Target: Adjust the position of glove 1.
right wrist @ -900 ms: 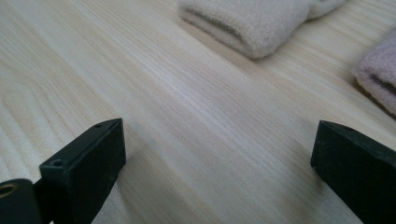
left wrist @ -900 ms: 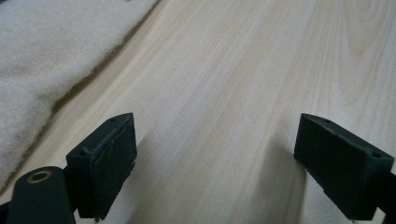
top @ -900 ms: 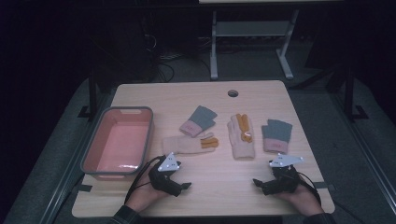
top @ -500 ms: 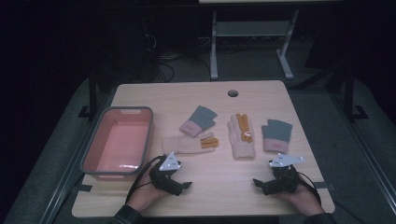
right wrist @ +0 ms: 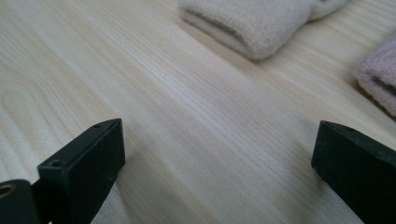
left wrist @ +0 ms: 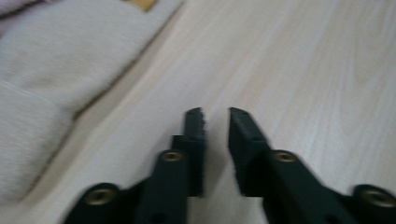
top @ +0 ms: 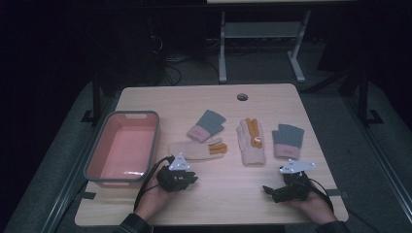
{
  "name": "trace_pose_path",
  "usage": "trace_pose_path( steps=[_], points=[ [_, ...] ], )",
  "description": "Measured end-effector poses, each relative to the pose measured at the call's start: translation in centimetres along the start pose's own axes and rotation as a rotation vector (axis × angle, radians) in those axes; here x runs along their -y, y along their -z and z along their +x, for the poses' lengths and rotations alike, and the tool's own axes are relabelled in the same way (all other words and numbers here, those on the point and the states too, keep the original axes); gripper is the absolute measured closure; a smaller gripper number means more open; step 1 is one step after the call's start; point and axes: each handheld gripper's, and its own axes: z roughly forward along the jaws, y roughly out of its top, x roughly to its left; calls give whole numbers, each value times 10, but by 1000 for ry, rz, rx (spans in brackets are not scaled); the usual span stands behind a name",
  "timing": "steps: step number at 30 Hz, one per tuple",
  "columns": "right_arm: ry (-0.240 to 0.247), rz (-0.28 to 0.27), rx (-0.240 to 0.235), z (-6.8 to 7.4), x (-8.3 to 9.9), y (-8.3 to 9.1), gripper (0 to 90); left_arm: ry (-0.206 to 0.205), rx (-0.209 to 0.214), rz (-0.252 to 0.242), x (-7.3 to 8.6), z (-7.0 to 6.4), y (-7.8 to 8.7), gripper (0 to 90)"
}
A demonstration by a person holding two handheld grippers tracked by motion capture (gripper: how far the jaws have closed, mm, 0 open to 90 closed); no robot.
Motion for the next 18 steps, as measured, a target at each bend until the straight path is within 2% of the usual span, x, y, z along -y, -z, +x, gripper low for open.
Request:
trace_pose_path(
  steps=[6,13,18],
  points=[
    [0,1,0,0,0,0,25,46,-50,-18,-11,7,4,895],
    [0,0,0,0,0,0,25,66,-80,-40,-23,18,8,895],
    [-1,0,-1,0,0,0,25,78,-116,-46,-36,26,3,895]
  ],
)
